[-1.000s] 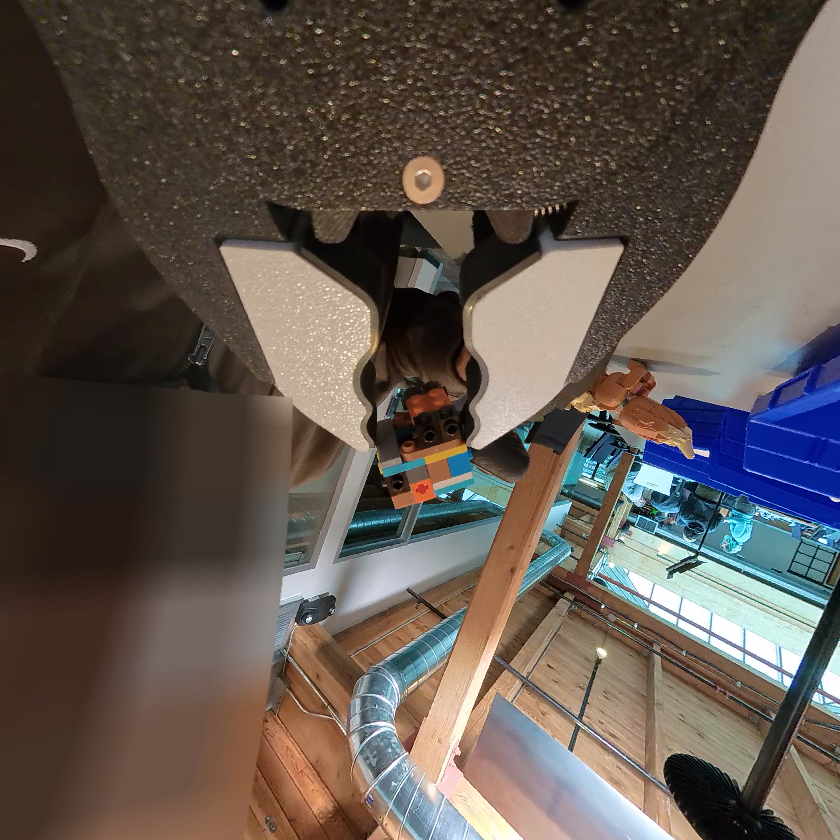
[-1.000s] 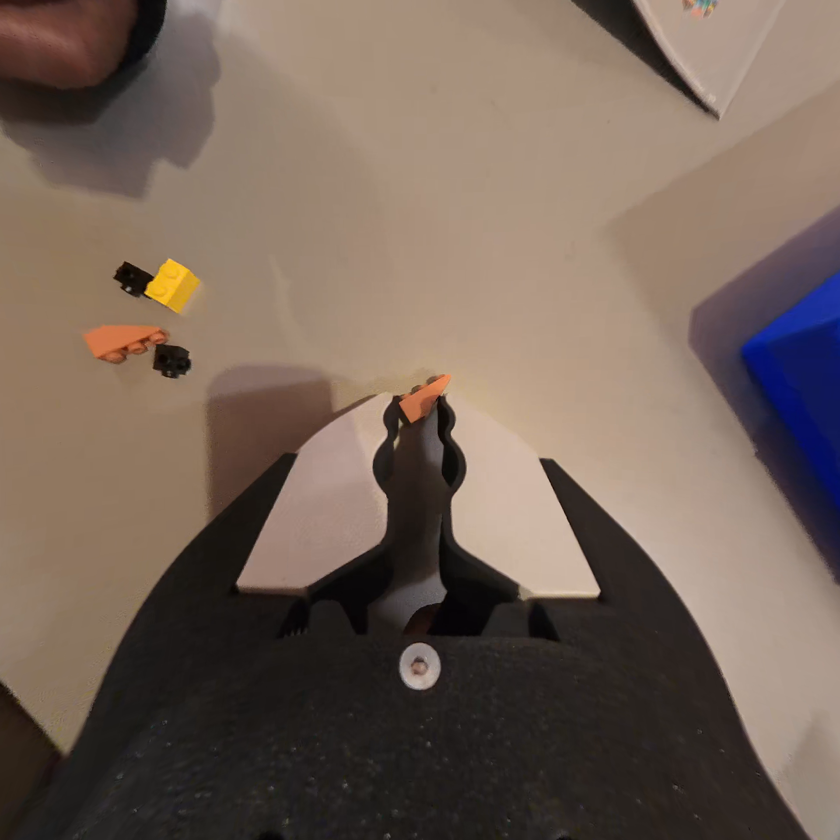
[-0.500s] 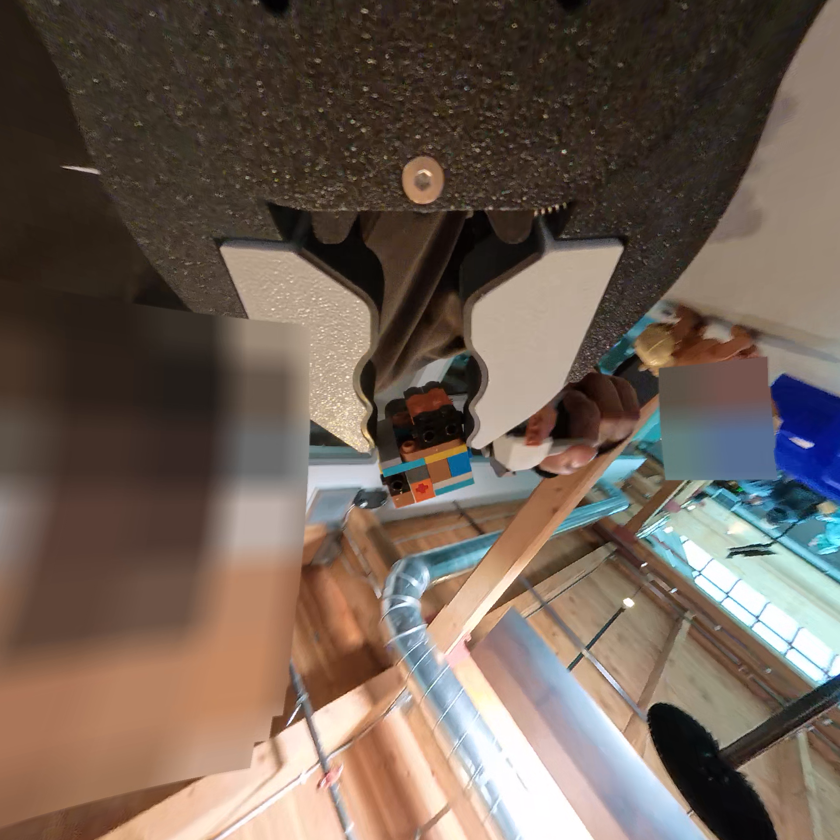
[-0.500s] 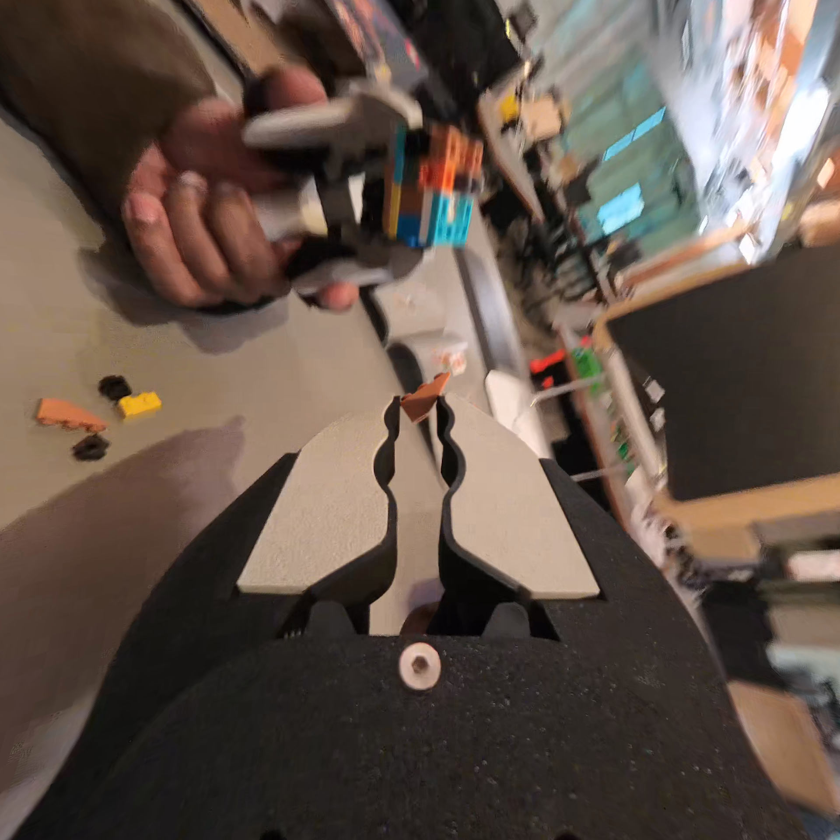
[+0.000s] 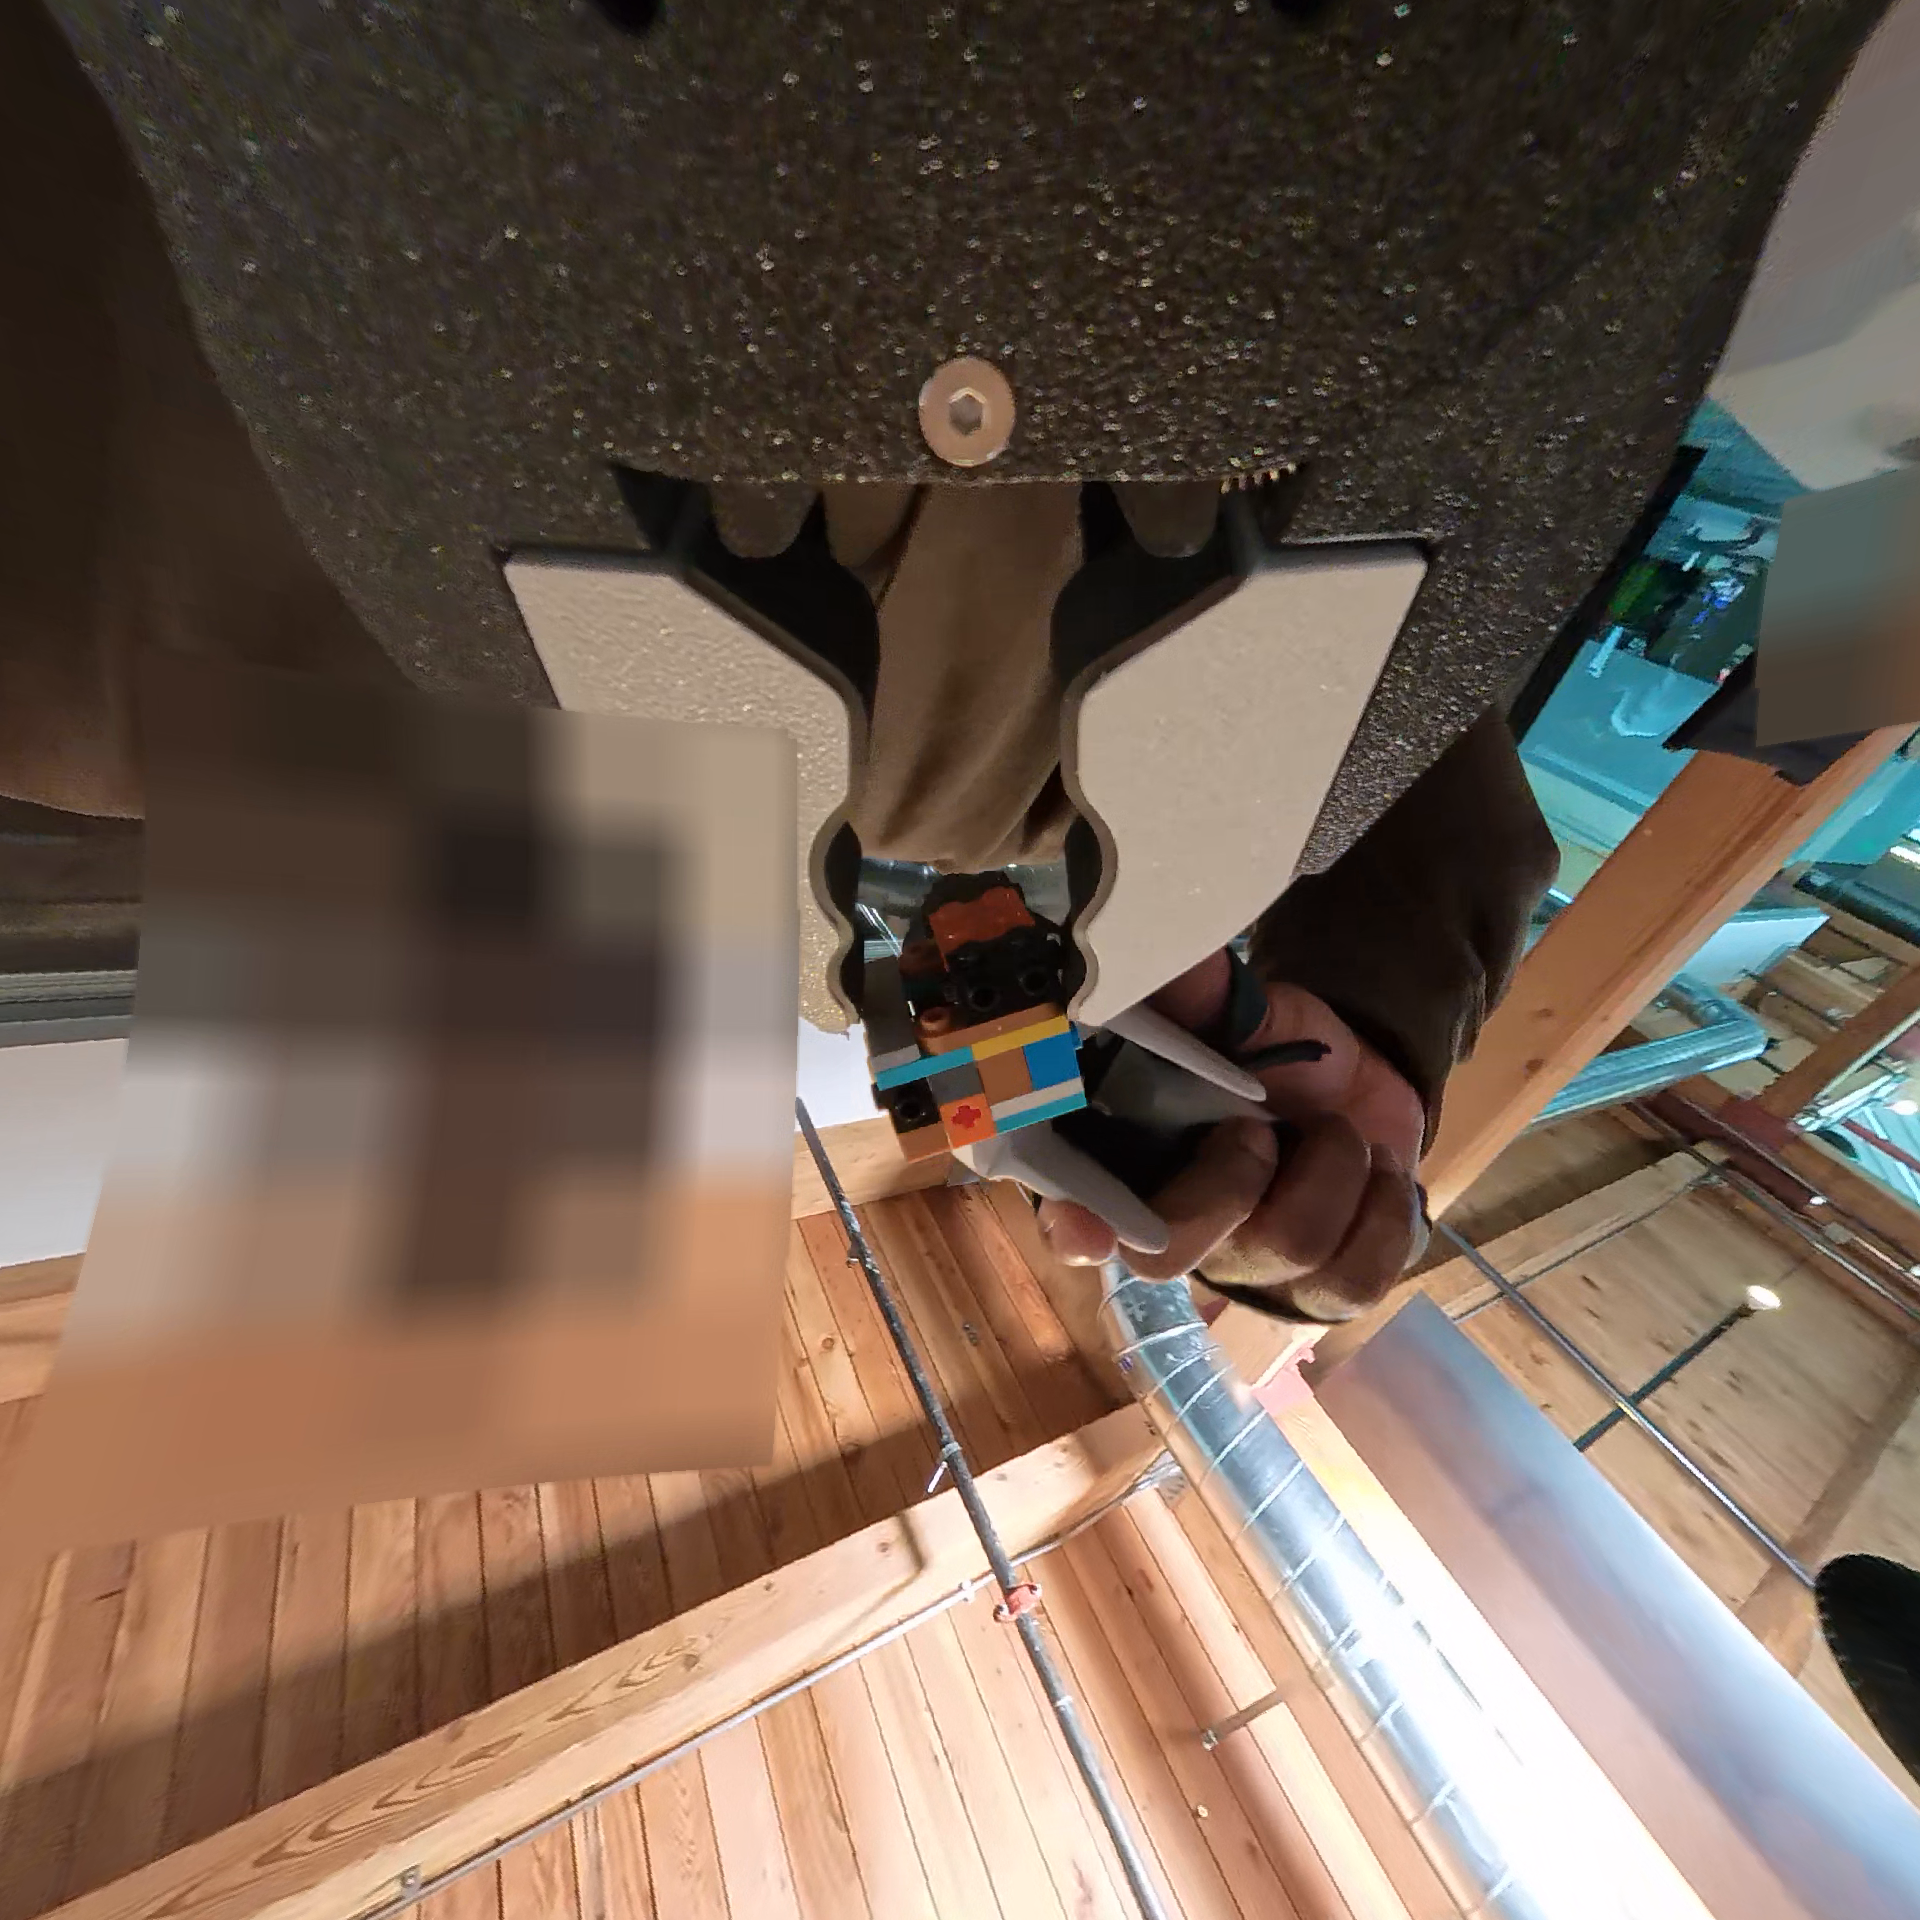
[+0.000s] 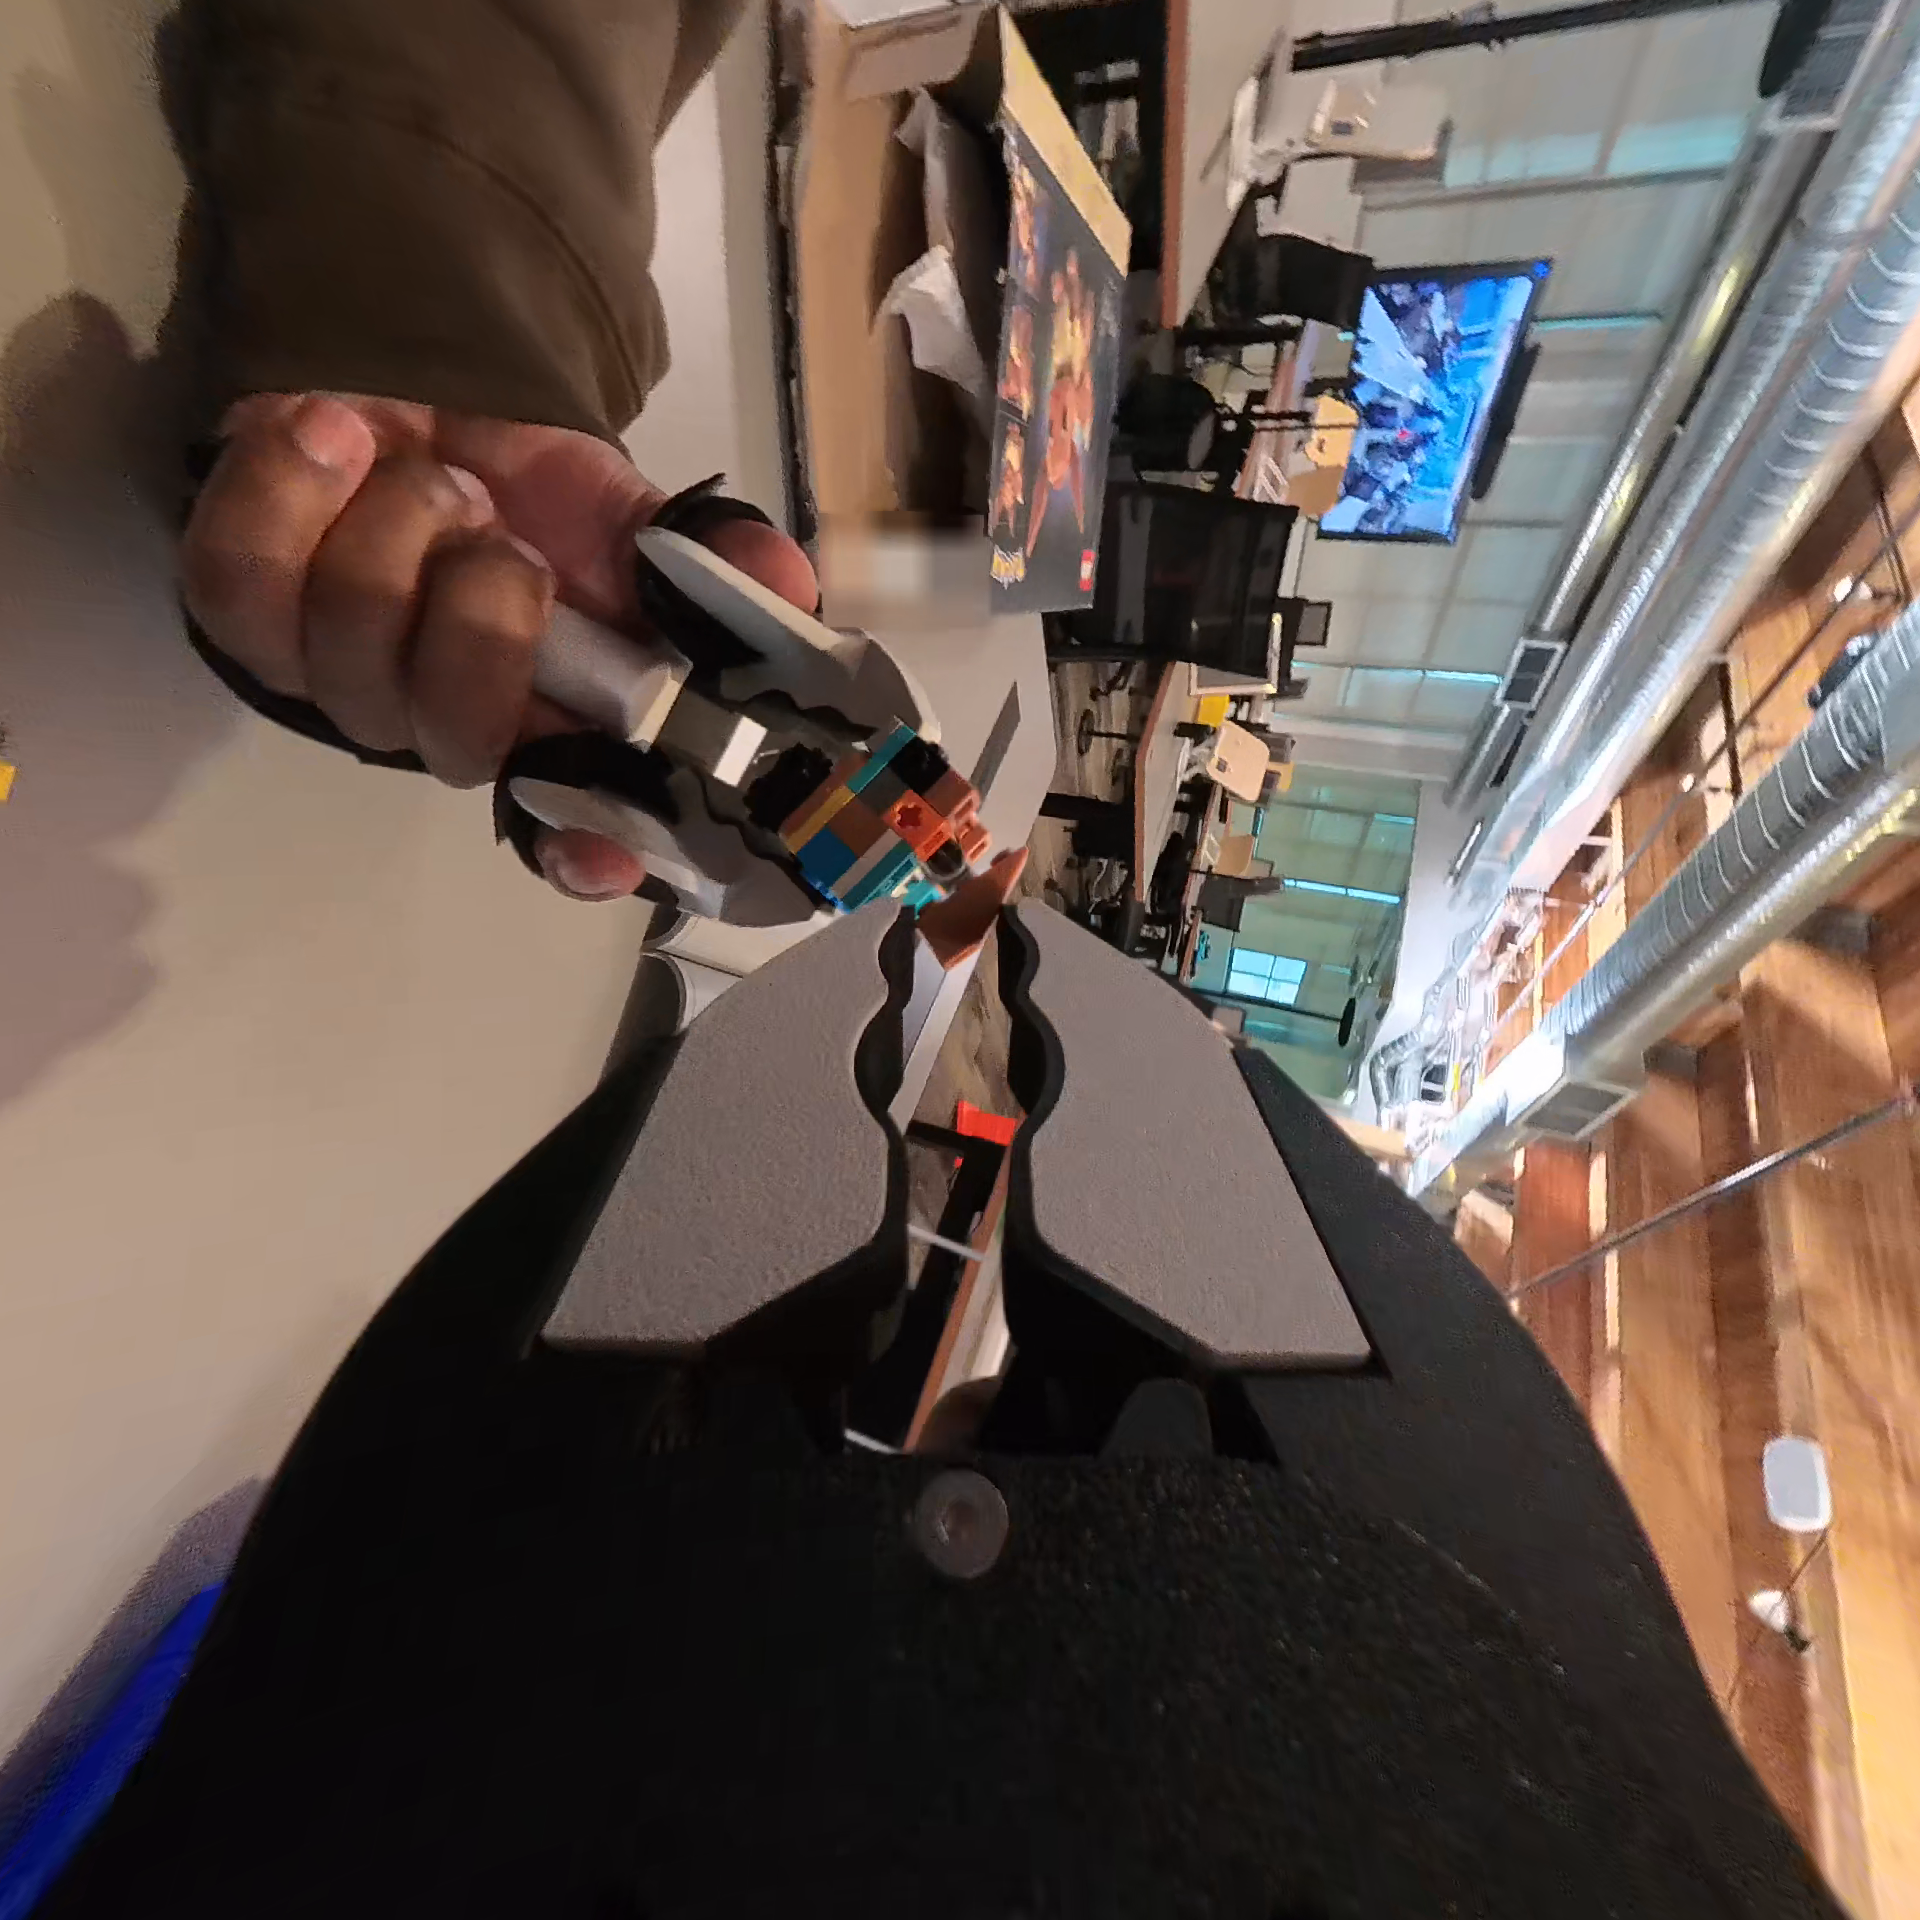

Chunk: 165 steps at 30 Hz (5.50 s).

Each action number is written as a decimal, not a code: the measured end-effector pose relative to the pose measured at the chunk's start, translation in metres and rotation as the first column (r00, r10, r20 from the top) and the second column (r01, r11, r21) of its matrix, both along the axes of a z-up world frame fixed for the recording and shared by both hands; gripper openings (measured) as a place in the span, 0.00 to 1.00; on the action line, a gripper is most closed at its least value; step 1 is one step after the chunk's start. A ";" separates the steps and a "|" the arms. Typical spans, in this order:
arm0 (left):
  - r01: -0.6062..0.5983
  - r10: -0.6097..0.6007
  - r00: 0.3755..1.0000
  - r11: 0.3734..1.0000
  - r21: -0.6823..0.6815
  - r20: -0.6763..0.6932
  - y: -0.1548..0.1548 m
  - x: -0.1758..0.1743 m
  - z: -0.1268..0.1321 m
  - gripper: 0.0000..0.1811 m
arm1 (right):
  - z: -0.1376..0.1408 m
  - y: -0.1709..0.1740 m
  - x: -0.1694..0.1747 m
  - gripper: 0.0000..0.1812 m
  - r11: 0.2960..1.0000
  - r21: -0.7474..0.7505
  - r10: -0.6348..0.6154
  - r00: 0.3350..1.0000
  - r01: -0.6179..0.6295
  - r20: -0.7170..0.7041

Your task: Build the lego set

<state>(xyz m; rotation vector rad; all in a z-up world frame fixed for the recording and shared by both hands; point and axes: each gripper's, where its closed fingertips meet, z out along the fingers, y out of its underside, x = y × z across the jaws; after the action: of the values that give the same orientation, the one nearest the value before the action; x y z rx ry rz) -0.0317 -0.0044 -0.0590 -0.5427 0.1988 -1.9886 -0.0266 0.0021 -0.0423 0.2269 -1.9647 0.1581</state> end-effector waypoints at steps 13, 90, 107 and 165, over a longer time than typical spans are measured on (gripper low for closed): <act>0.039 -0.041 0.998 0.998 0.056 0.045 -0.013 -0.003 0.007 0.20 | 0.002 -0.019 -0.004 0.08 0.976 0.199 0.056 0.986 -0.088 0.158; -0.135 0.136 0.991 0.951 -0.278 -0.016 0.038 -0.007 -0.027 0.20 | -0.047 0.044 0.010 0.23 0.627 -0.697 -0.346 0.926 0.349 0.151; -0.225 0.154 0.957 0.929 -0.294 -0.247 0.043 0.011 -0.038 0.20 | -0.062 0.039 -0.004 0.20 0.779 -0.502 -0.271 0.923 0.377 0.274; -0.683 0.426 0.621 0.705 -0.188 -0.659 0.081 -0.046 -0.070 0.20 | -0.208 -0.141 0.043 0.18 0.772 -0.368 -0.072 0.646 0.519 0.760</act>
<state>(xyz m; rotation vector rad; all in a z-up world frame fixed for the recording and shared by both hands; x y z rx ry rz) -0.0779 0.0769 -0.1286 -1.3254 -0.0583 -1.1668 0.0161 -0.1391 -0.2504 -0.6875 -2.5823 0.6767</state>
